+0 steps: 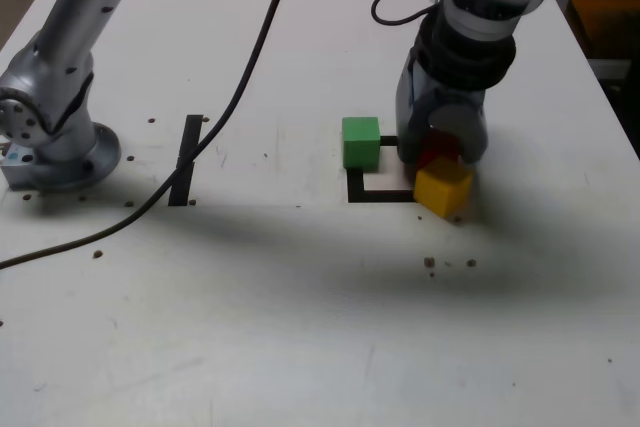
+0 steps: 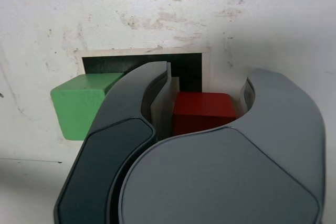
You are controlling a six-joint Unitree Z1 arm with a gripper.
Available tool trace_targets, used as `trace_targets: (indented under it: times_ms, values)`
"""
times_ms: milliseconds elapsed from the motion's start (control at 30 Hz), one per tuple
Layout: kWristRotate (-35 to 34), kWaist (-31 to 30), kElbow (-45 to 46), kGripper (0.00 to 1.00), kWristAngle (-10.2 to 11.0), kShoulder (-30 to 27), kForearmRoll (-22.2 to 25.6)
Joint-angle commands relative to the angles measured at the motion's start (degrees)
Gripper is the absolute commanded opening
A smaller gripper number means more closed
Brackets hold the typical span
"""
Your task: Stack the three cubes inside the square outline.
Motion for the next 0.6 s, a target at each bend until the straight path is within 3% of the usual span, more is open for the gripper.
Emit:
trace_targets:
  times_ms: [0,567]
  values:
    - [0.0,0.3,0.4,0.19,0.1,-0.2,0.4]
    - [-0.1,1.2,6.7,0.18,-0.3,-5.9,2.7]
